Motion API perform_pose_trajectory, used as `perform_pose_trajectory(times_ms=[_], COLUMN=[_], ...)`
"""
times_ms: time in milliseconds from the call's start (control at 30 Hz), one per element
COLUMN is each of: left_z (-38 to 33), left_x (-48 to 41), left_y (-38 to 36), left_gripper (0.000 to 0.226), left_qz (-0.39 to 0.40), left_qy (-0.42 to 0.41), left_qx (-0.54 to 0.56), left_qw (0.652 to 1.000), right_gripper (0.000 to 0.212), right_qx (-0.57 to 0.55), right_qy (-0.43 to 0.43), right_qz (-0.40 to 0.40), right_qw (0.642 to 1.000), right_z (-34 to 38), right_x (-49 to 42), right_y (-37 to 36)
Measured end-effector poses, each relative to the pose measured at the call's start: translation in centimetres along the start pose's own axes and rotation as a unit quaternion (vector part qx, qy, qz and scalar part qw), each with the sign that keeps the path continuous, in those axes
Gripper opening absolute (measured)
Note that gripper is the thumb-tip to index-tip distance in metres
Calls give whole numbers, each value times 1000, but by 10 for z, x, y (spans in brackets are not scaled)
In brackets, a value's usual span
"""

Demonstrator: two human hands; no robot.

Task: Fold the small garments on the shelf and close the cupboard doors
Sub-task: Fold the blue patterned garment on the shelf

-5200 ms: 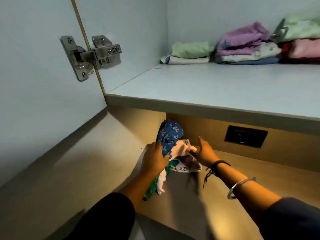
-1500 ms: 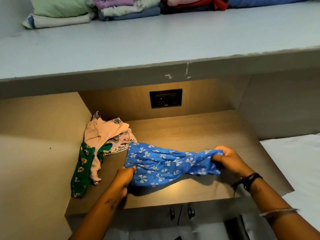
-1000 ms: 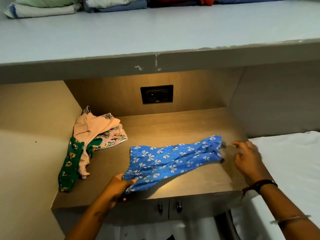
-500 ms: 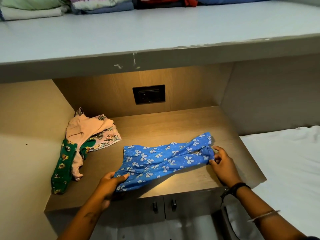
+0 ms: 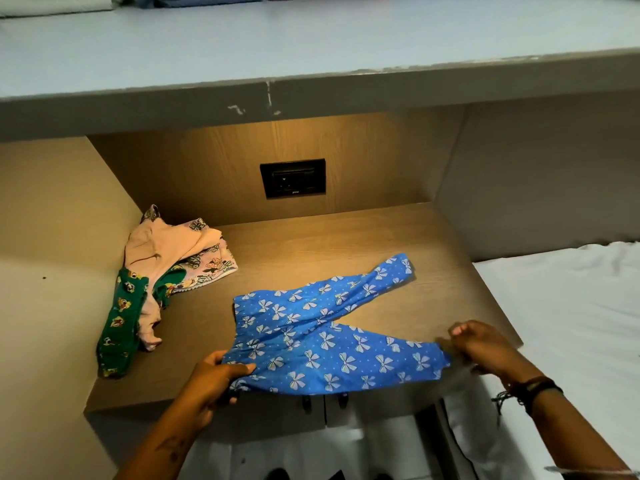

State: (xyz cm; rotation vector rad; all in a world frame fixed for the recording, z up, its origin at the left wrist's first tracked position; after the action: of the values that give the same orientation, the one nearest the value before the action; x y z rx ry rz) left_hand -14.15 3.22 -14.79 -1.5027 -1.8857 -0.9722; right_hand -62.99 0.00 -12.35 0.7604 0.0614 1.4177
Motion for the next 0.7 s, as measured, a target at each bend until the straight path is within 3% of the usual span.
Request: perform_pose_trajectory(times_ms=[200, 300, 367, 500, 700], left_z=[-4, -30, -55, -79, -109], left_x=[5, -2, -11, -42, -54], left_y=[5, 18, 24, 7, 2], left_gripper=[55, 82, 70, 33, 33], left_qz=[-18, -101, -143, -103, -120], left_qy=[-7, -41, -73, -75, -104], left_qx=[-48, -94, -109, -41, 5], left_qw=[999, 990, 981, 991, 987], right_gripper=[19, 35, 31, 28, 21], right_qx=[56, 32, 16, -11, -149], right_qy=[125, 143, 124, 90, 77], right_qz=[-61, -59, -46, -19, -107], right_qw=[989, 988, 991, 996, 980], right_z=[42, 72, 83, 95, 103], right_x=[-7, -39, -68, -112, -137], right_y=[-22, -28, -33, -46, -30])
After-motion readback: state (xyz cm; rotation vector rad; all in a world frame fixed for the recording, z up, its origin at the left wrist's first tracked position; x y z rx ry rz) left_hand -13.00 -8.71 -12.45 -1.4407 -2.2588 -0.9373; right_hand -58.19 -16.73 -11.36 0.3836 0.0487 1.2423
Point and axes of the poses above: each hand's wrist, its own x-axis away from the middle knuckle, its own y-axis out of the back of the hand, z = x × y, the point moved 10 cm from there along -x, towards the middle knuckle, and after that the axes turned 8 degrees about y, right-handed, at the moved point
